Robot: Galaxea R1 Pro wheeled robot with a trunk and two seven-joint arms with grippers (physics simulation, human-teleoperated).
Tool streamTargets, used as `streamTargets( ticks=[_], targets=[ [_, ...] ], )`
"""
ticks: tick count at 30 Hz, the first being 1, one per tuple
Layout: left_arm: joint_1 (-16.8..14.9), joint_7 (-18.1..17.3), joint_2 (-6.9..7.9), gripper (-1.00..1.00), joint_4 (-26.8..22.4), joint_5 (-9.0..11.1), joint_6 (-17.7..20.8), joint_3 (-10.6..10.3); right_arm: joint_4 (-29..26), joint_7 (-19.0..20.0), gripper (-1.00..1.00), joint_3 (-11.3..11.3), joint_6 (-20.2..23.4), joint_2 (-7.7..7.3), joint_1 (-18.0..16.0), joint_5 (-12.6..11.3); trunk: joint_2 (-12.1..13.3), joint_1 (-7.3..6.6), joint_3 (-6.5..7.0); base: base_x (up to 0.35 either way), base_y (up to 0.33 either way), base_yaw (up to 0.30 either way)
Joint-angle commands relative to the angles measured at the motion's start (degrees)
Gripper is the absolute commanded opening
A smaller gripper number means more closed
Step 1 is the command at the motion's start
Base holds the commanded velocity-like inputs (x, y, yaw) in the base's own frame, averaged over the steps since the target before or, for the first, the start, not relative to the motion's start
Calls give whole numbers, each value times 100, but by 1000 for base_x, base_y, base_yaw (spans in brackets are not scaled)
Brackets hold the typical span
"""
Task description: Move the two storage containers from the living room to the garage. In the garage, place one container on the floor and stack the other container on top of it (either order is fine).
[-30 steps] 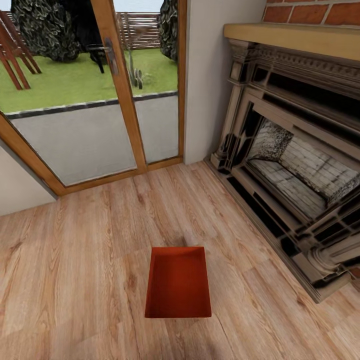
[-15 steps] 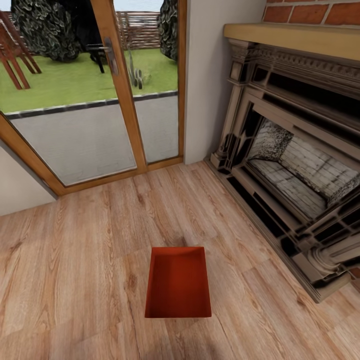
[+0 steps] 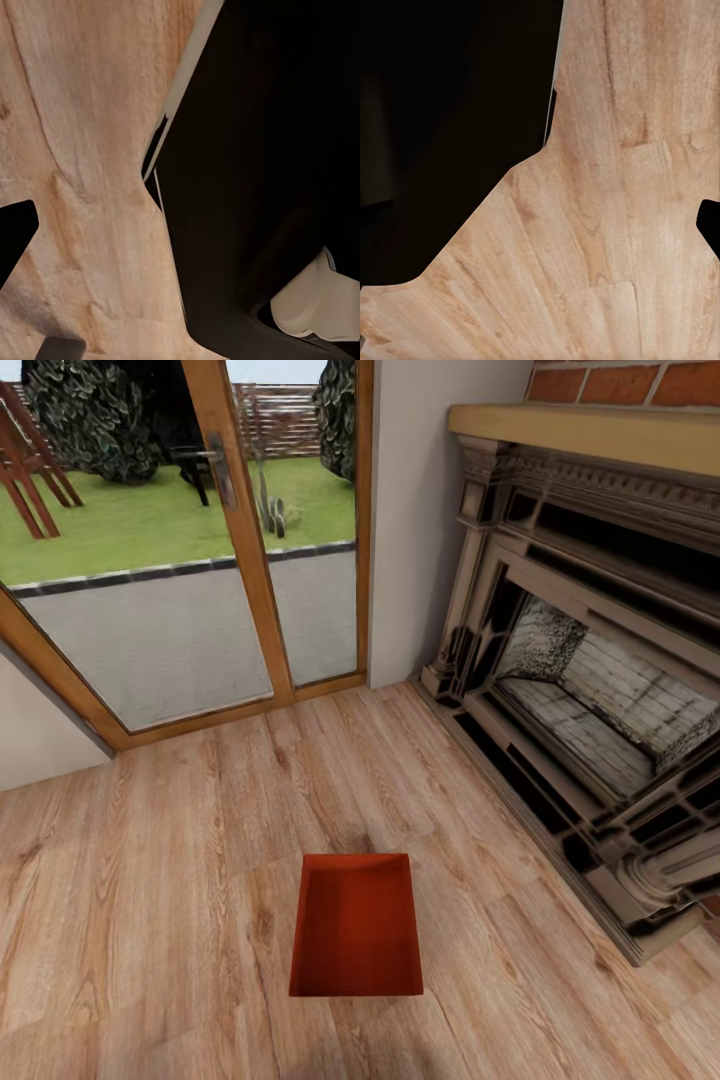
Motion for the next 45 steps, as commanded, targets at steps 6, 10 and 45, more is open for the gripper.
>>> streamTargets(
  ticks=[6,10,45],
  targets=[
    [-3,-13,5,100,7,3,-16,42,16,-2,100,48,-29,3,-5,-43,-246,133,-112,0,0,0],
    [-3,-13,6,100,7,3,-16,43,14,-2,100,48,-29,3,-5,-45,-406,221,-184,0,0,0],
    [-6,2,355,100,-517,-31,82,40,-287,-109,100,19,209,-75,-59,-67,-1008,550,-454,0,0,0]
  ],
)
